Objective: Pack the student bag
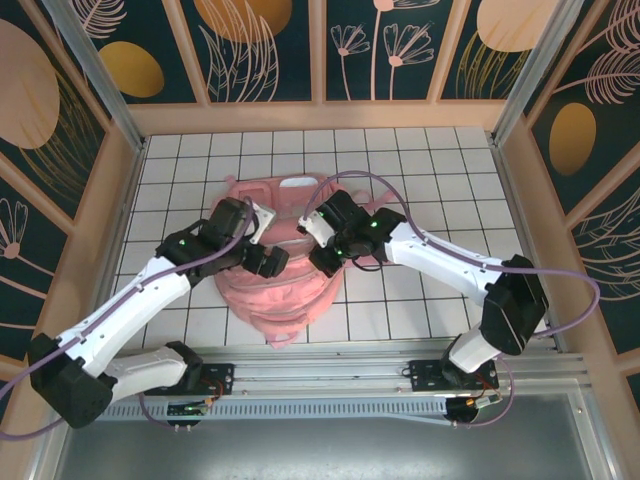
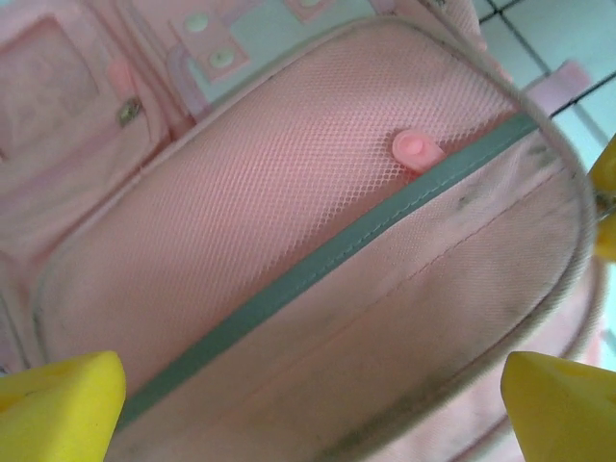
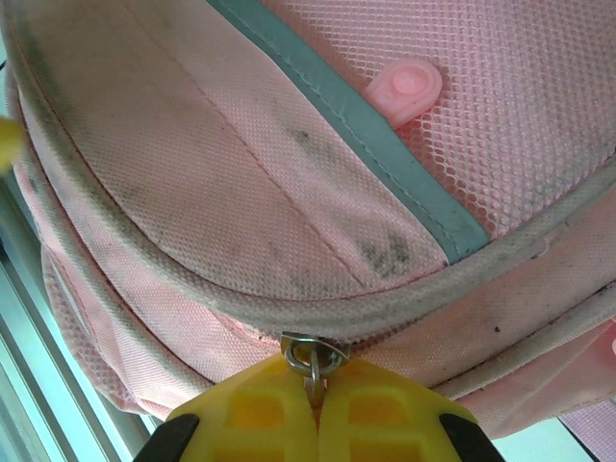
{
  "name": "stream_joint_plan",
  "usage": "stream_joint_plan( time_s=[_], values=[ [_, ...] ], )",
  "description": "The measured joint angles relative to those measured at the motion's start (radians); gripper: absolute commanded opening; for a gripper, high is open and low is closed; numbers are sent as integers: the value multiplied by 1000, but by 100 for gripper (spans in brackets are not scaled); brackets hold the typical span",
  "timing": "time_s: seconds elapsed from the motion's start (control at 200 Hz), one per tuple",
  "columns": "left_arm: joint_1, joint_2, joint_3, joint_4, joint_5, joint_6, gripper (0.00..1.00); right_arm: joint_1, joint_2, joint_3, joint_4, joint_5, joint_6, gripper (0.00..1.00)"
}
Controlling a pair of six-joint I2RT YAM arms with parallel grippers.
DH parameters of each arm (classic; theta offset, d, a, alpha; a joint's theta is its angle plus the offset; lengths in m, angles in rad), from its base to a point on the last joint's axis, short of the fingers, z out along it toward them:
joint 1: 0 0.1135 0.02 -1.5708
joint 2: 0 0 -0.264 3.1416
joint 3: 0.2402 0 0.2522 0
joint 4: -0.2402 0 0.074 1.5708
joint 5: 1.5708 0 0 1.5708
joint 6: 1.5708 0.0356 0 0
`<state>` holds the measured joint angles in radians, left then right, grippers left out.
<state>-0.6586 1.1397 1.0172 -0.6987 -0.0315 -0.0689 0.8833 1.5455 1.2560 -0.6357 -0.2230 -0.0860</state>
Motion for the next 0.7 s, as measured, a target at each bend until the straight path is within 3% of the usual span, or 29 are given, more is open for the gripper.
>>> stream_joint_plan(
  time_s=[0.18, 0.27, 0.305, 0.37, 0.415, 0.48, 0.701],
  values=[
    [-78, -3, -77, 65, -64, 214, 99, 0, -3, 0, 3, 0, 23, 0],
    [-79, -2, -127, 80, -80, 274, 93, 3, -3, 0, 3, 0, 35, 0],
    [-79, -2, -138, 87, -84, 291, 86, 6, -3, 0, 3, 1, 41, 0],
    [-79, 11, -143, 106, -87, 325, 64, 14, -3, 1, 3, 3, 45, 0],
    [-79, 30, -142, 121, -81, 335, 42, 18, -3, 3, 3, 7, 48, 0],
    [-87, 72, -138, 129, -60, 351, 0, 21, -3, 11, 2, 14, 52, 0],
    [-95, 126, -130, 159, -31, 394, 0, 9, 8, 15, -10, 38, 5, 0]
  ],
)
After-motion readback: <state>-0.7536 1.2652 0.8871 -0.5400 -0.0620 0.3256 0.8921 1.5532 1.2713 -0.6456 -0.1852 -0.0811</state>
